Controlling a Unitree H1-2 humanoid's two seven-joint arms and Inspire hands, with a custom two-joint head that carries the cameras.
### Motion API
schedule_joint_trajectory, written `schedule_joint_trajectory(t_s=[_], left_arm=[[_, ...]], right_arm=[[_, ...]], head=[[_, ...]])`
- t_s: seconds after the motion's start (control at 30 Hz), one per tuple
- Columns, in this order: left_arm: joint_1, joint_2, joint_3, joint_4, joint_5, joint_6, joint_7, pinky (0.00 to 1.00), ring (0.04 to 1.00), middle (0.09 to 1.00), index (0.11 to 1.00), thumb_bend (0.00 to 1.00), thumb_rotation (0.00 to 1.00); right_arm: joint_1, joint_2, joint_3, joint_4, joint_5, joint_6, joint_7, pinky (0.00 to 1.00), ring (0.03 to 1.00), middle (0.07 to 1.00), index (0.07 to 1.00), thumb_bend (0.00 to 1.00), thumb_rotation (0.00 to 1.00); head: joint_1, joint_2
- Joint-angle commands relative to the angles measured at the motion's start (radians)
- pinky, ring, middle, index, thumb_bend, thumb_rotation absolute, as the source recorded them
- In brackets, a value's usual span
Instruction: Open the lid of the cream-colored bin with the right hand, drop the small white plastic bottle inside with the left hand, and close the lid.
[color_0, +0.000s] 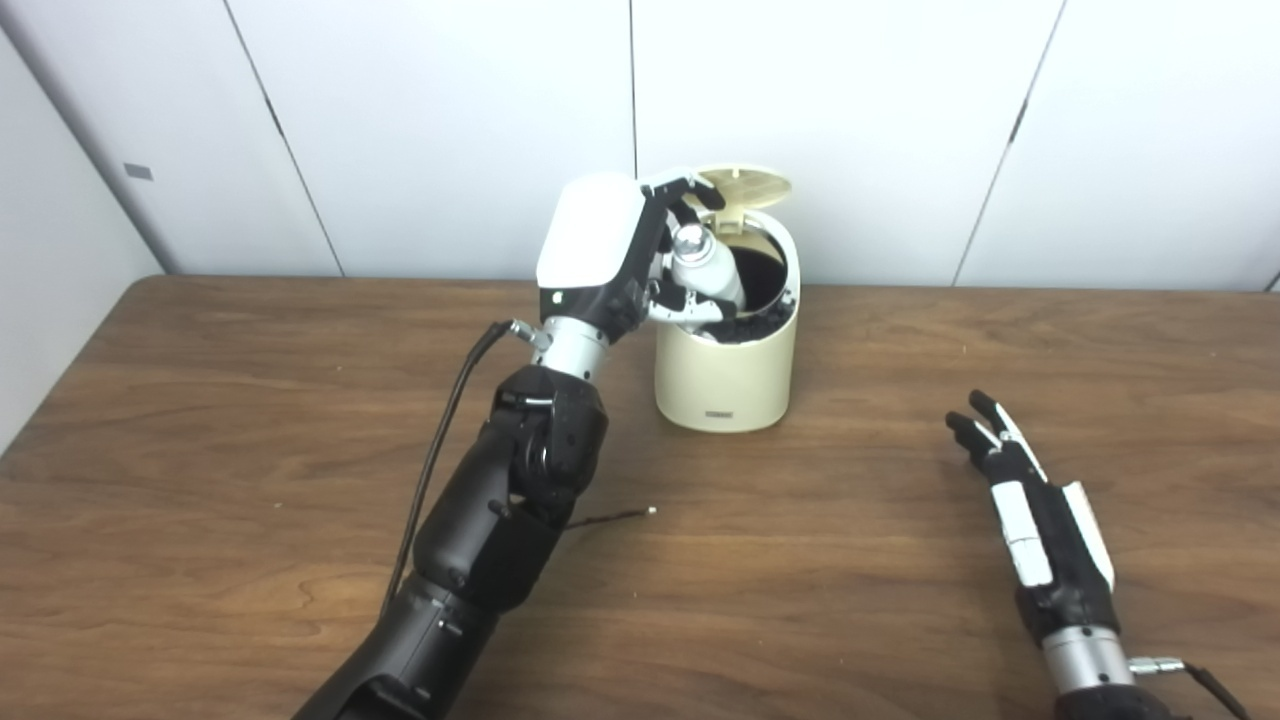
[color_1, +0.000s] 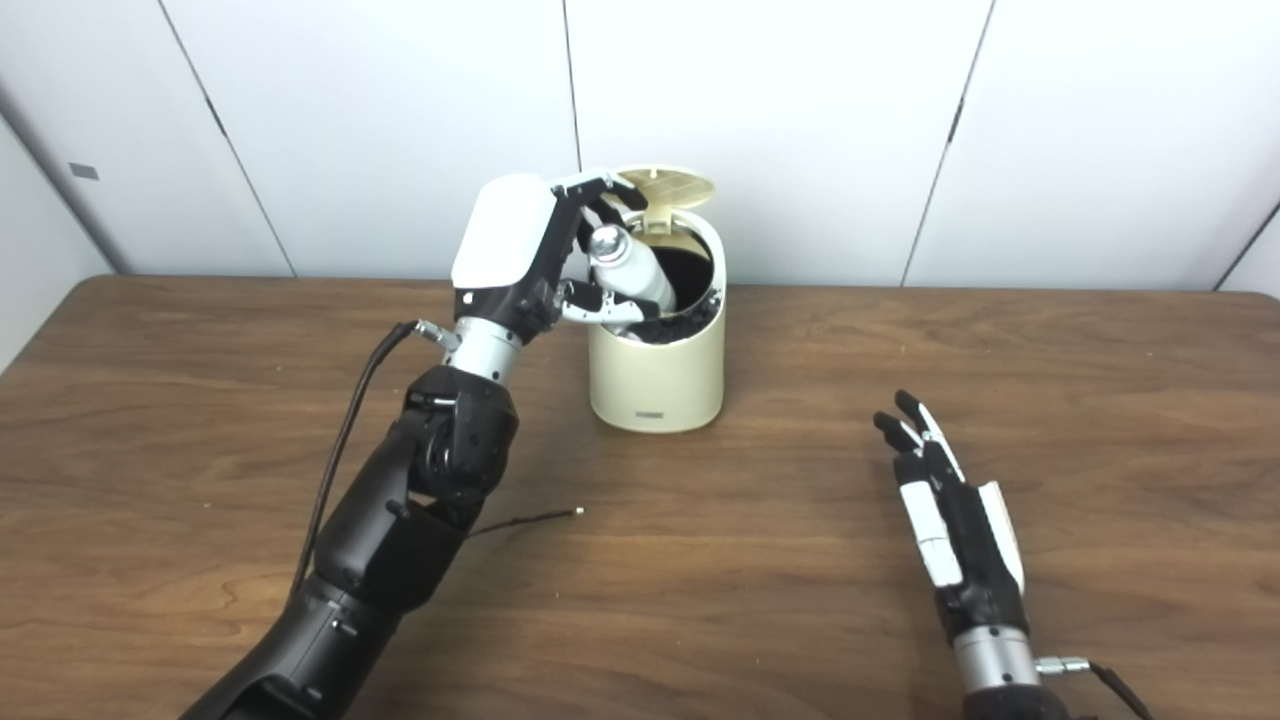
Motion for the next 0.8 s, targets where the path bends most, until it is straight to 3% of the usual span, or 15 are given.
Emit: schedule_joint_trajectory(t_s=[0.0, 0.17, 0.4, 0.53, 0.77], left_arm=[[-0.036, 0.006, 0.006, -0.043, -0.008, 0.007, -0.016, 0.34, 0.432, 0.575, 0.670, 1.00, 0.16], [-0.039, 0.011, 0.005, -0.038, -0.012, -0.006, -0.018, 0.38, 0.475, 0.617, 0.679, 1.00, 0.17], [-0.037, 0.015, 0.004, -0.040, -0.005, -0.019, 0.003, 0.40, 0.486, 0.561, 0.663, 1.00, 0.18], [-0.021, 0.026, 0.007, -0.054, 0.007, -0.070, 0.066, 0.37, 0.427, 0.502, 0.598, 1.00, 0.18], [0.033, 0.045, 0.056, -0.132, -0.043, -0.112, 0.086, 0.36, 0.413, 0.474, 0.550, 0.87, 0.07]], right_arm=[[0.000, -0.006, -0.006, 0.002, 0.011, -0.012, 0.003, 0.94, 0.915, 0.886, 0.940, 0.64, 1.00], [-0.003, -0.008, -0.009, 0.011, 0.014, -0.013, 0.001, 0.94, 0.920, 0.889, 0.939, 0.68, 0.99], [-0.003, -0.011, -0.007, 0.012, 0.004, -0.009, 0.000, 0.95, 0.920, 0.888, 0.942, 0.67, 1.00], [0.000, -0.009, -0.007, 0.006, 0.006, 0.005, 0.001, 0.97, 0.927, 0.887, 0.941, 0.67, 1.00], [0.006, -0.008, -0.006, -0.002, 0.000, 0.021, -0.001, 1.00, 0.934, 0.886, 0.940, 0.69, 1.00]], head=[[0.001, 0.000], [0.001, 0.002], [0.004, 0.003], [0.001, 0.005], [-0.003, 0.004]])
